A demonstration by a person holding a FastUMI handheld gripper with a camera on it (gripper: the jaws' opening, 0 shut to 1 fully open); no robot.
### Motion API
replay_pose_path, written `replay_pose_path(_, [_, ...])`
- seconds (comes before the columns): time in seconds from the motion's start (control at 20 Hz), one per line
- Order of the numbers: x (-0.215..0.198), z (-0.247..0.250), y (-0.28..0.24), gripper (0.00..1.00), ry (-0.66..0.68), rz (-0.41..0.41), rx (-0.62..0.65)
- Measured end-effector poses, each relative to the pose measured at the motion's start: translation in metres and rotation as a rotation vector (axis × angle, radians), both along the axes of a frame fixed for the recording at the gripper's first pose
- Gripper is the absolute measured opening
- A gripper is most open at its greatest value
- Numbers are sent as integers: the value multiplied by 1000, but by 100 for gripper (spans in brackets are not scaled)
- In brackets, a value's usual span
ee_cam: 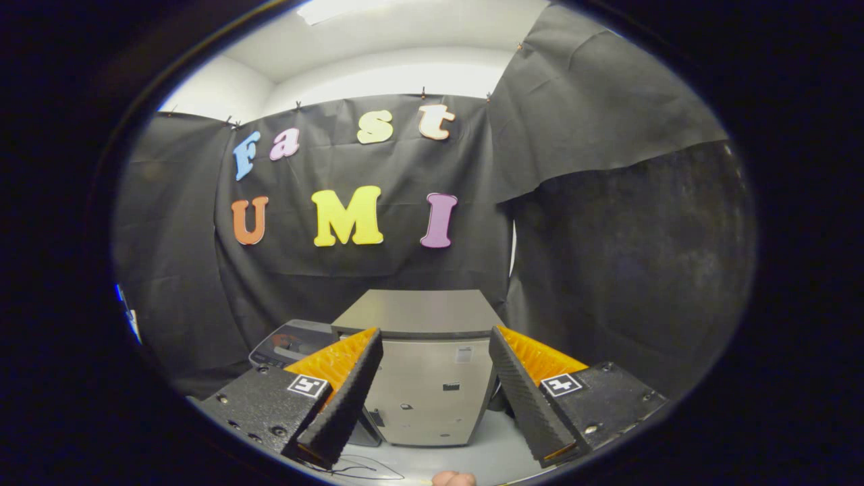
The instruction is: Put the clothes into the washing machine and then close the washing machine lid.
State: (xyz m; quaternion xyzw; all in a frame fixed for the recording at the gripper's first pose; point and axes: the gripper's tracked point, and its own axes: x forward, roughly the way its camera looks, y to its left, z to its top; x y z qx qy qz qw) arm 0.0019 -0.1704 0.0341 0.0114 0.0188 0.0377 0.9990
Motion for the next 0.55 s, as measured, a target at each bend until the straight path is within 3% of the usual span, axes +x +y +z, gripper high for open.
replay_pose_path(0.55, [18,-7,-1,100,7,-7,-5])
